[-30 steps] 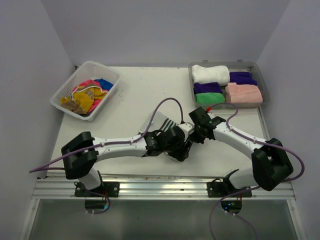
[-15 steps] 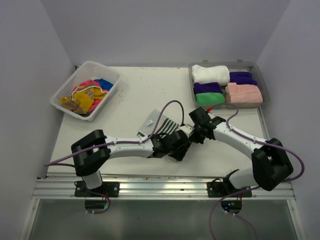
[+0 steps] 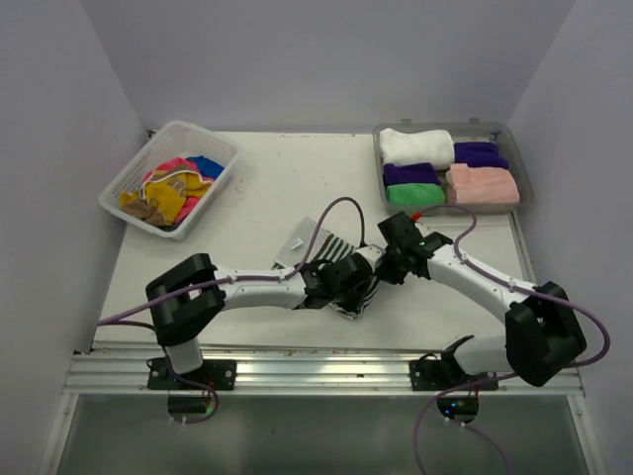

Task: Roll the towels
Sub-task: Roll the towel

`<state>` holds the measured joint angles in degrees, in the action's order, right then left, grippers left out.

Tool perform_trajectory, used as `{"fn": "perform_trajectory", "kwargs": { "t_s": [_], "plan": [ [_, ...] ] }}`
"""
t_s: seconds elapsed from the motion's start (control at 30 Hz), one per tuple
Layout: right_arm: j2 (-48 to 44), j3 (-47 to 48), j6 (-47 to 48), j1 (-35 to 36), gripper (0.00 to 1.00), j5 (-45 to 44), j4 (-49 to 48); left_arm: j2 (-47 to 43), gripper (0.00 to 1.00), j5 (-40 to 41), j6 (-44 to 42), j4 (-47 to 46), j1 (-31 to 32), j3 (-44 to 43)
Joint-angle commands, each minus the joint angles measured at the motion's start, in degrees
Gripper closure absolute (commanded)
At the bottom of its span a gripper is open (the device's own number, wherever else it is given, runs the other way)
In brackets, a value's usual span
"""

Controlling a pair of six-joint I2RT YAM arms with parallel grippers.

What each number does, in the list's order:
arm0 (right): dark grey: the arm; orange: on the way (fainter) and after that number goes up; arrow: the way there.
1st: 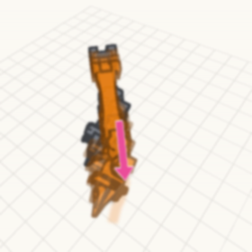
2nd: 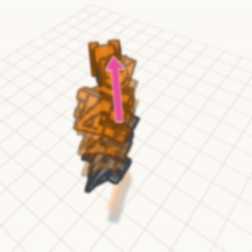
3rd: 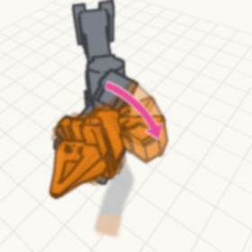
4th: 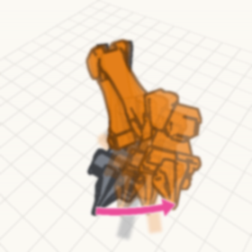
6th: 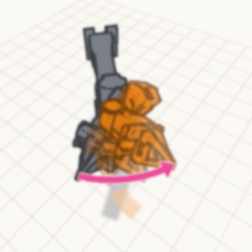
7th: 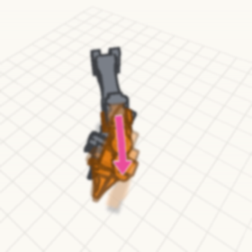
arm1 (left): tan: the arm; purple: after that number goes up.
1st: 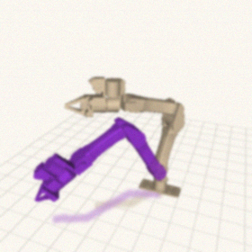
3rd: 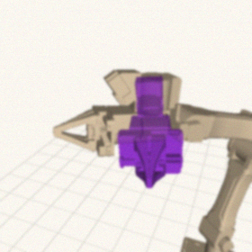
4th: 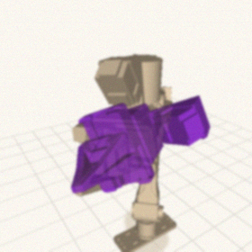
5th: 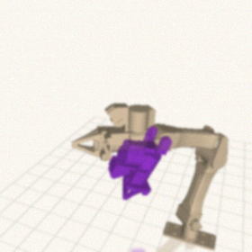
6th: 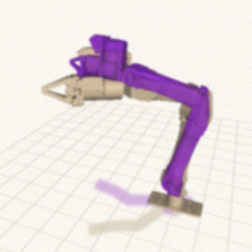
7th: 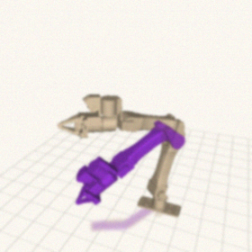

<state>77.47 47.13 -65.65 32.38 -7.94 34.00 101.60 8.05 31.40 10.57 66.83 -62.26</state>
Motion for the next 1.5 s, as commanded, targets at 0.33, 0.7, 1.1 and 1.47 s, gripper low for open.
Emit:
{"fn": "perform_trajectory", "kwargs": {
  "t_s": [0.33, 0.7, 1.1, 1.47],
  "plan": [
    [-13.4, -1.0, 6.1, -2.3, 0.41, -0.4, -1.7, -6.6, 1.00, -34.1, 11.4, -22.9, -16.6, 12.6],
    [-18.4, -11.6, 4.7, -3.8, 0.36, 4.8, -14.4, -5.4, 1.00, -47.5, 25.3, -45.5, -23.7, 25.0],
    [-13.0, -16.9, 3.3, -3.8, 0.34, 9.9, -29.2, -4.5, 1.00, -49.0, 27.3, -49.3, -25.3, 27.6],
    [-7.3, -15.3, 3.3, -3.7, 0.33, 12.2, -33.6, -2.8, 1.00, -50.6, 28.3, -51.4, -26.0, 28.0]
  ]
}}
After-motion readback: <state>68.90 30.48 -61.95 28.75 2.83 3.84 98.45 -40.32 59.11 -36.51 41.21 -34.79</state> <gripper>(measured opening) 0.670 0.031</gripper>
